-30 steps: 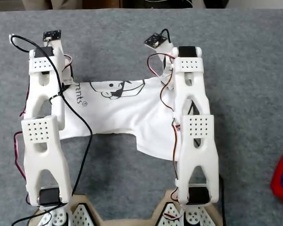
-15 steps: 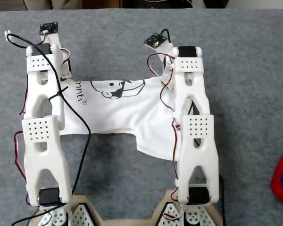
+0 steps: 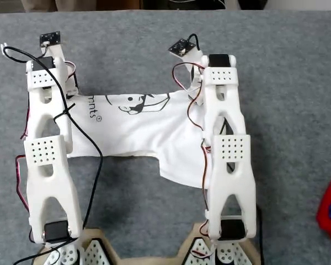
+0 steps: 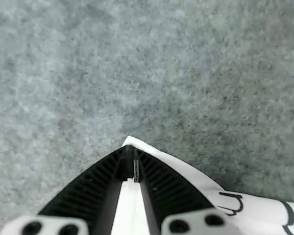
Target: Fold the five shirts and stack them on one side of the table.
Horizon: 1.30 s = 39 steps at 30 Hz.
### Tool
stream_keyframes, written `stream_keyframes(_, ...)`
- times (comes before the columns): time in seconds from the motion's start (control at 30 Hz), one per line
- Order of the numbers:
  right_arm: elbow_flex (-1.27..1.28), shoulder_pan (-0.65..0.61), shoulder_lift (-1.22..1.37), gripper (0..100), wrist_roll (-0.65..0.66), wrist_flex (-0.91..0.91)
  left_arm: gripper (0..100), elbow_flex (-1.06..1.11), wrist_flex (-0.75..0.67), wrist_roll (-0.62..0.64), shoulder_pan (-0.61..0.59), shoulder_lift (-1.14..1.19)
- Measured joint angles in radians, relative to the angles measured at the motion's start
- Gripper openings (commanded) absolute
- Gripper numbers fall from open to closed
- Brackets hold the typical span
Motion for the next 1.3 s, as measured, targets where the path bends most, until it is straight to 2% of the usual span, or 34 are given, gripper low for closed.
stream_keyframes(0.27,-0.044,0.002,0.002,0.5,0.000,0.006,2,-0.092,0.046,-0.002,-0.021,0.014)
stream_keyframes(0.43,-0.226,0.006,0.017,0.6,0.000,0.127,2,-0.117,0.052,-0.003,-0.021,0.015)
stream_keyframes(0.6,-0.439,0.006,0.049,0.9,0.000,0.227,2,-0.279,0.172,-0.003,-0.021,-0.011)
stream_keyframes(0.77,-0.456,0.006,0.032,1.0,0.018,0.244,2,-0.419,0.304,-0.003,-0.021,-0.077)
stream_keyframes(0.87,-0.456,0.006,-0.038,4.4,0.018,0.244,2,-0.422,0.316,-0.003,-0.031,-0.094)
stream_keyframes(1.07,-0.322,0.017,-0.247,9.2,0.026,0.247,2,-0.238,0.319,-0.002,-0.051,-0.259)
stream_keyframes(1.3,0.091,0.018,-0.614,9.4,0.075,0.247,2,0.267,0.319,-0.003,0.015,-0.738)
